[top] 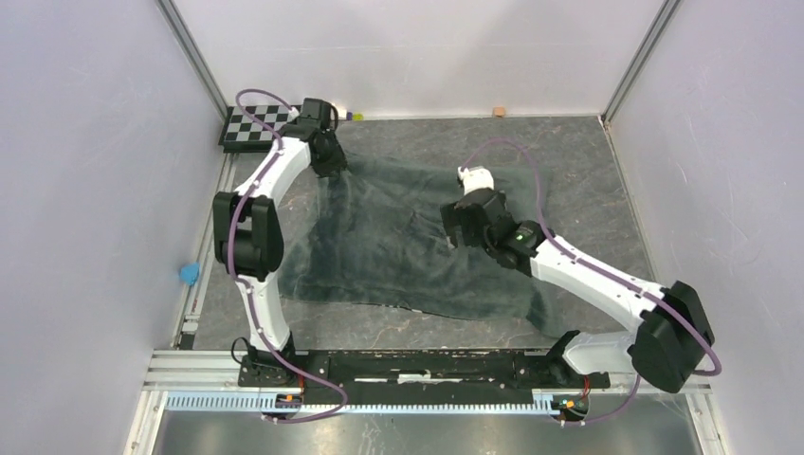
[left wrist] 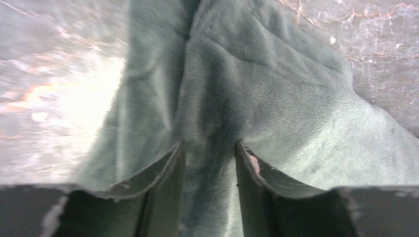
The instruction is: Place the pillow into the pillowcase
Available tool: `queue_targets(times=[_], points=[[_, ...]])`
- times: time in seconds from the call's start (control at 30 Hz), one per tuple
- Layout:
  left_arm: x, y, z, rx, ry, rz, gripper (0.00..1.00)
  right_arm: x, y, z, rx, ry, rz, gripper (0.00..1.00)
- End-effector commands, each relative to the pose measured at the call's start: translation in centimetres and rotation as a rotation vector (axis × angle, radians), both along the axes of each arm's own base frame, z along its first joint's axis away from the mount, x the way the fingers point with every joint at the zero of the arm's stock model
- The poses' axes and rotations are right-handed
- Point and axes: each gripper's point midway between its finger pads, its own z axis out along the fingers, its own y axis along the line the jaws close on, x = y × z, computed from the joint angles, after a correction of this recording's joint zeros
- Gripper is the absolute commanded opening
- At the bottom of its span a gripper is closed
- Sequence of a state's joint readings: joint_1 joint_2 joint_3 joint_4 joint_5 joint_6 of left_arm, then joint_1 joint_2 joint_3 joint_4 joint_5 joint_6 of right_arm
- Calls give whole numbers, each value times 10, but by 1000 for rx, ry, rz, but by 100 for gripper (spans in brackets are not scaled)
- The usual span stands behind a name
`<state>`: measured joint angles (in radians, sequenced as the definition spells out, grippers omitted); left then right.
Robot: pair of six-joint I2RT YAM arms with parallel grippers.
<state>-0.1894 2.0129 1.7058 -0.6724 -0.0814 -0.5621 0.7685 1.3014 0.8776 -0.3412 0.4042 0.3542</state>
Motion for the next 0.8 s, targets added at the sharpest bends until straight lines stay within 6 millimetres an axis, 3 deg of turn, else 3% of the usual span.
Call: queue_targets(times=[0.0, 0.07, 0.13, 0.17, 0.33, 0.5, 0.63, 0.77], points=[[5, 36, 114, 102, -234, 23, 58, 18, -17, 67, 16, -105, -38, 98], [-6, 27, 141, 75, -282, -12, 74, 20, -18, 88, 64, -150, -36, 98], [-22, 15, 159, 44, -317, -49, 97, 20, -18, 103, 96, -183, -33, 98], [-32, 7, 164, 26, -323, -68, 100, 19, -18, 109, 105, -193, -29, 98], [-90, -35, 191, -8, -406, -208, 100, 11, -17, 121, 170, -227, -11, 98], [-152, -73, 190, -42, -464, -372, 100, 3, -17, 119, 220, -238, -2, 98], [-185, -70, 168, -51, -463, -427, 100, -2, -20, 114, 240, -246, -5, 98], [-203, -59, 159, -34, -487, -447, 100, -5, -21, 104, 249, -244, -1, 98]])
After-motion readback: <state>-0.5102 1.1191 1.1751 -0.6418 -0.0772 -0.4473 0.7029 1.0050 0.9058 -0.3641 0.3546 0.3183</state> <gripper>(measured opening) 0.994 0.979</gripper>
